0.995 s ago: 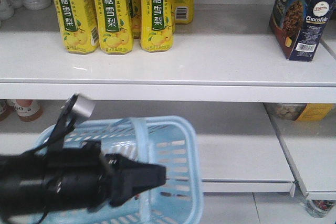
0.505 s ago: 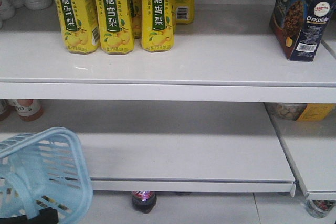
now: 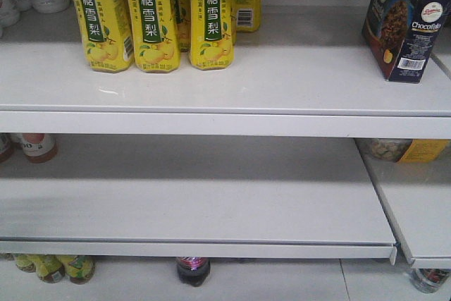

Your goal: Left arm holds basket, right arm returns cookies

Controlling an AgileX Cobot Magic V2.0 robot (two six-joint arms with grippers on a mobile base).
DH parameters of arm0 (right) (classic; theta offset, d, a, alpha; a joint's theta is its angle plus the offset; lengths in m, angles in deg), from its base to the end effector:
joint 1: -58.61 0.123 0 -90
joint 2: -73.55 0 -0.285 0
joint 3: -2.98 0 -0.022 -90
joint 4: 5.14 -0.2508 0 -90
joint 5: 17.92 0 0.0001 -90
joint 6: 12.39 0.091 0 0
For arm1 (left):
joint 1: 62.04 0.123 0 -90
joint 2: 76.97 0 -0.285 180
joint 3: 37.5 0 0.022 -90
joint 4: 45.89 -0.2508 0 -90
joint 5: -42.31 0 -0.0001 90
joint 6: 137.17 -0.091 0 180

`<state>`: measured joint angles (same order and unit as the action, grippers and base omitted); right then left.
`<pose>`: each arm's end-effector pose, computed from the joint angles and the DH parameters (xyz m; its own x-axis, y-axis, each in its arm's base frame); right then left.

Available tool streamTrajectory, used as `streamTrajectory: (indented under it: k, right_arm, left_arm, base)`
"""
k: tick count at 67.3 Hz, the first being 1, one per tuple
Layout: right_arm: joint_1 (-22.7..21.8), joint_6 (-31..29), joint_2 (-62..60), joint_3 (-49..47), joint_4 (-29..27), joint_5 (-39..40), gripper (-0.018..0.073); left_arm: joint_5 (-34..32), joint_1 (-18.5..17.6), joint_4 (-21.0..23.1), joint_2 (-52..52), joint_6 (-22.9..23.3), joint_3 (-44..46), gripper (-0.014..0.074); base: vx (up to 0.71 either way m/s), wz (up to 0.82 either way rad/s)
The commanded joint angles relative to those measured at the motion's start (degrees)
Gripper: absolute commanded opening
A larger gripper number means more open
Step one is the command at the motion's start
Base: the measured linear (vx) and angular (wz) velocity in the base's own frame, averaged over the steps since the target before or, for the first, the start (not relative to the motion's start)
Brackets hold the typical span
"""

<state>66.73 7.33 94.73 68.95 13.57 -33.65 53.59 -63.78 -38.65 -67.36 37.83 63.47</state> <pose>0.0727 0.0023 0.2413 -0.2088 -0.0006 -0.9779 -0.0505 0.9987 0.0102 0.0587 -0.0040 0.1829 -0.1726 -0.0314 -0.9845 0.0483 0.9980 -0.0403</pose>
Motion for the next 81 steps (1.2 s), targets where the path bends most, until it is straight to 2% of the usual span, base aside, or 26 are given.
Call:
streamTrajectory:
  k: [1,9,26,39,63,74,81]
  right_arm:
    - [-0.2,-0.54,0.42,-1.55,0.94,4.23,-0.0008]
    - [-0.2,-0.54,0.42,-1.55,0.94,4.23,-0.0008]
    - [-0.2,-0.54,0.42,-1.55,0.94,4.23,-0.0008]
    - [-0.2,-0.54,0.42,-1.55,0.94,4.23,-0.0008]
    - [-0.2,-0.54,0.42,-1.55,0.94,4.23,-0.0008]
    - [-0.2,-0.54,0.42,-1.55,0.94,4.23,-0.0008]
    - [-0.2,-0.54,0.42,-1.55,0.94,4.23,-0.0008]
  left_arm:
    - [-4.24,2.77,-1.5,-2.49,-0.53,1.39,-0.0006]
    - [-4.89,3.87,-1.72,-3.35,-0.53,1.39,-0.0006]
    - [-5.45,3.86,-1.97,-3.35,-0.53,1.39,-0.0006]
    - [-6.87,3.86,-7.24,-3.35,-0.47,1.39,-0.0006]
    - [-8.0,3.86,-7.24,-3.35,0.02,1.33,-0.0006]
    - [-8.36,3.86,-9.29,-3.35,6.09,1.33,-0.0006]
    - [-8.07,3.86,-9.18,-3.35,7.02,1.33,-0.0006]
  base:
    - [0.0,0.0]
    - [0.0,0.0]
    - [0.0,0.0]
    - [0.0,0.0]
    - [0.0,0.0]
    - [0.0,0.0]
    - [0.0,0.0]
